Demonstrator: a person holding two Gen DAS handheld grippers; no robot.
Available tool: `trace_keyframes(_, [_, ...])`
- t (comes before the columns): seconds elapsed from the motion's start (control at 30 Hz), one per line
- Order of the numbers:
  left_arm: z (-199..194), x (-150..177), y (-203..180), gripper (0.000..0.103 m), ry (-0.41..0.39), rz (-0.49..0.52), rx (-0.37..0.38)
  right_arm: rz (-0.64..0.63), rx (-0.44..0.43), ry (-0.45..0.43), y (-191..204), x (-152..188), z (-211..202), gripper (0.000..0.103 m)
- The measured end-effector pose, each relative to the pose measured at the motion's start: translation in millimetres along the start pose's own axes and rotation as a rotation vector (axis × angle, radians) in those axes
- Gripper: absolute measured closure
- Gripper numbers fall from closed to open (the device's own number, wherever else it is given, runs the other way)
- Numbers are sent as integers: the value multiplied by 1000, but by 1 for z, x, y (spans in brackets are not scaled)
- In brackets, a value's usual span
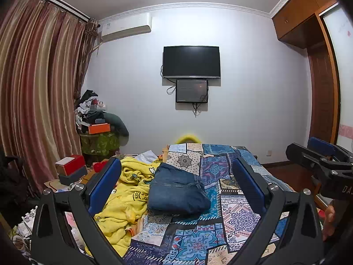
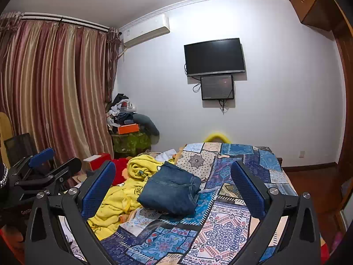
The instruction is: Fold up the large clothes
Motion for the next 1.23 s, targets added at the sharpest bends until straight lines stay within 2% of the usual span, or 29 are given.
trace_keyframes(0.73, [7, 4, -1, 2, 19, -14, 43, 14, 13, 0, -5, -1, 1, 0])
trace_keyframes(0.97, [11, 5, 4, 2, 34, -50, 58, 19, 16, 4, -7, -1, 3, 0])
trace_keyframes(1.23, [15, 9, 0, 2, 50, -28, 68, 30, 19, 12, -10, 2, 6, 0])
Point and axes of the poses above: each gripper's, at about its wrist camera, not at the fingertips, and z roughly the way its jaws point, y to its left, x to its underside, the point moved 3 cm from there along z, roughly the way its jaws point, and after that the axes turned 1 degree about -x, right-handed, at the moved point
